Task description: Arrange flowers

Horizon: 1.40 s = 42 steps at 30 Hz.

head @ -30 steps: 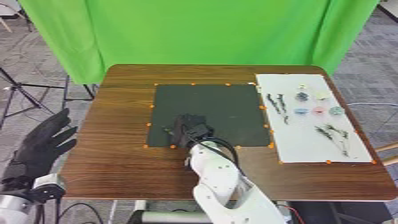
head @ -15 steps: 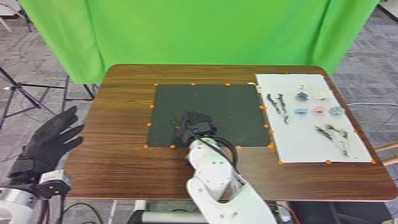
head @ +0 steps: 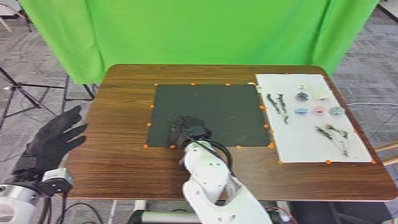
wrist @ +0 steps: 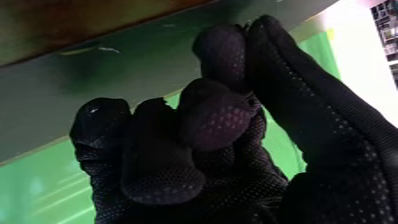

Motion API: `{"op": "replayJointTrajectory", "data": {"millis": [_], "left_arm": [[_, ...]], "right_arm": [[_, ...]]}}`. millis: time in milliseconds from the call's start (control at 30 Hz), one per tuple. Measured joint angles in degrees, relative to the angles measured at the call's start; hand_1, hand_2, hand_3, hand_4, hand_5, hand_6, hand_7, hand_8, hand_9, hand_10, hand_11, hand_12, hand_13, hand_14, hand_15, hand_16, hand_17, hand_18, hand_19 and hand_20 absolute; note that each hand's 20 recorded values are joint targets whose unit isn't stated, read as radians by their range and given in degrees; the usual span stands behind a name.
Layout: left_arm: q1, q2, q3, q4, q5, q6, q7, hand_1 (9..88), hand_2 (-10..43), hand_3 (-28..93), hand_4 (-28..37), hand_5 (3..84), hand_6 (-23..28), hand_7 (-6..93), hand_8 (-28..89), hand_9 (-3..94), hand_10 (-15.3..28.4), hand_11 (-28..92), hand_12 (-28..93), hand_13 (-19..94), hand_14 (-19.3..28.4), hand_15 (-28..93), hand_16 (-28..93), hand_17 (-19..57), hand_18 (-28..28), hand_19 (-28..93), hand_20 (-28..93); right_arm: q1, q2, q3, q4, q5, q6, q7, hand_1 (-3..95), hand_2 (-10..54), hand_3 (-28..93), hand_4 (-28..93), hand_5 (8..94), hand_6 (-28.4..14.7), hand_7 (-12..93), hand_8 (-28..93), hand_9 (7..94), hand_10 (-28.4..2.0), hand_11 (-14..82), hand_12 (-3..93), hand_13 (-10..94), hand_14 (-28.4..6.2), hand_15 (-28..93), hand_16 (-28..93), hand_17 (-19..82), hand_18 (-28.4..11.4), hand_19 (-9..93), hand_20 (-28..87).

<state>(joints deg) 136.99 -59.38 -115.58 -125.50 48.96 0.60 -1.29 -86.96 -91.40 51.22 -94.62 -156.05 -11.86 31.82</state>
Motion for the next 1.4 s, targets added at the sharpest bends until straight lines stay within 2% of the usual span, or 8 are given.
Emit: {"op": "replayJointTrajectory", "data": {"millis": [67, 333, 533, 800, 1033, 1167, 1233, 1400], "left_arm": [[0.0, 0.00, 0.01, 0.00, 0.00, -0.03, -0.03, 22.8, -5.3, 70, -28.3, 21.2, 1.4, 19.3, -10, 16.4, 9.2, 13, 19, 13, 11.7, 21, 4, -10.4, 18.8, 38, 8], [0.0, -0.06, 0.01, 0.00, 0.00, -0.11, -0.03, 22.7, -5.3, 70, -28.3, 21.2, 1.3, 19.4, -10, 16.4, 9.2, 13, 18, 13, 11.7, 21, 4, -10.4, 18.8, 38, 8], [0.1, -0.19, -0.01, -0.03, 0.00, -0.11, 0.09, 22.6, -5.2, 70, -28.3, 21.2, 1.3, 19.6, -10, 16.5, 9.2, 14, 18, 13, 11.7, 21, 4, -10.4, 18.8, 39, 8], [0.1, -0.31, 0.01, -0.03, 0.00, -0.10, 0.20, 22.5, -5.2, 70, -28.3, 21.2, 1.2, 19.7, -10, 16.4, 9.0, 14, 18, 13, 11.7, 21, 4, -10.4, 18.8, 39, 8], [0.2, -0.59, 0.00, -0.02, -0.01, -0.10, 0.45, 22.5, -5.2, 70, -28.3, 21.1, 1.1, 19.9, -10, 16.4, 8.9, 14, 18, 13, 11.7, 21, 4, -10.3, 18.8, 39, 8], [0.8, -1.28, -0.29, -0.20, 0.02, -0.06, 1.22, 22.5, -5.2, 70, -28.3, 21.1, 1.1, 19.6, -10, 16.5, 8.8, 14, 18, 13, 11.6, 21, 4, -10.3, 18.7, 39, 8], [1.3, -1.83, -0.51, -0.34, 0.03, -0.06, 1.76, 22.6, -5.2, 70, -28.3, 21.1, 1.1, 19.6, -10, 16.5, 8.8, 14, 18, 13, 11.6, 20, 4, -10.3, 18.7, 38, 8], [2.3, -3.40, -1.11, -0.58, 0.06, -0.04, 2.68, 22.6, -5.1, 70, -28.3, 21.0, 0.9, 19.6, -10, 16.5, 8.7, 13, 18, 13, 11.4, 20, 4, -10.3, 18.7, 38, 8]], "right_arm": [[0.0, -0.2, 0.2, 0.2, 0.3, 0.2, 0.0, 28.5, -0.1, 79, -21, 82.4, 3.0, 57, -11, 89.8, -7.4, 52.0, 43.5, 81, -7.4, 81, 38, 37, -23.9, 90, 44], [-0.1, -0.3, 1.0, -0.1, 2.2, -0.1, -0.4, 22.0, 4.1, 75, -23, 82.3, 2.0, 53, -11, 88.4, -8.6, 50.8, 42.4, 78, -8.9, 81, 38, 34, -24.0, 88, 45], [-0.4, -0.3, 2.2, -1.0, 7.1, -1.3, -1.7, 20.9, 6.9, 74, -23, 79.6, 0.0, 51, -10, 84.9, -10.7, 50.4, 41.9, 74, -10.6, 81, 37, 30, -23.6, 85, 46], [-1.2, -0.2, 3.4, -1.4, 9.0, -1.3, -8.4, 20.5, 7.5, 75, -21, 77.2, -0.8, 49, -11, 82.3, -11.5, 49.7, 39.9, 71, -11.3, 81, 36, 27, -23.2, 82, 47], [-1.3, 0.2, 2.8, -1.4, 5.9, -0.9, -7.6, 19.8, 7.1, 78, -21, 76.5, -0.5, 50, -10, 81.4, -11.6, 50.1, 40.2, 71, -11.2, 81, 35, 27, -23.1, 81, 48], [-0.7, 1.3, 2.2, -1.3, 1.3, -0.8, -6.8, 19.8, 5.9, 78, -21, 72.9, -0.9, 53, -11, 78.4, -12.0, 52.1, 41.8, 68, -11.5, 82, 36, 25, -22.7, 80, 49], [0.1, 2.6, 1.8, -1.7, 1.0, -0.9, -6.0, 19.7, 5.0, 79, -21, 70.9, -1.6, 54, -12, 74.1, -12.9, 53.8, 42.9, 66, -11.7, 82, 36, 25, -22.6, 79, 49], [0.7, 8.1, 3.3, -7.0, 7.4, -0.3, -4.2, 23.8, -5.4, 79, -26, 59.5, -3.0, 55, -15, 63.2, -13.5, 56.3, 41.7, 59, -12.0, 81, 33, 22, -22.4, 78, 50]]}}
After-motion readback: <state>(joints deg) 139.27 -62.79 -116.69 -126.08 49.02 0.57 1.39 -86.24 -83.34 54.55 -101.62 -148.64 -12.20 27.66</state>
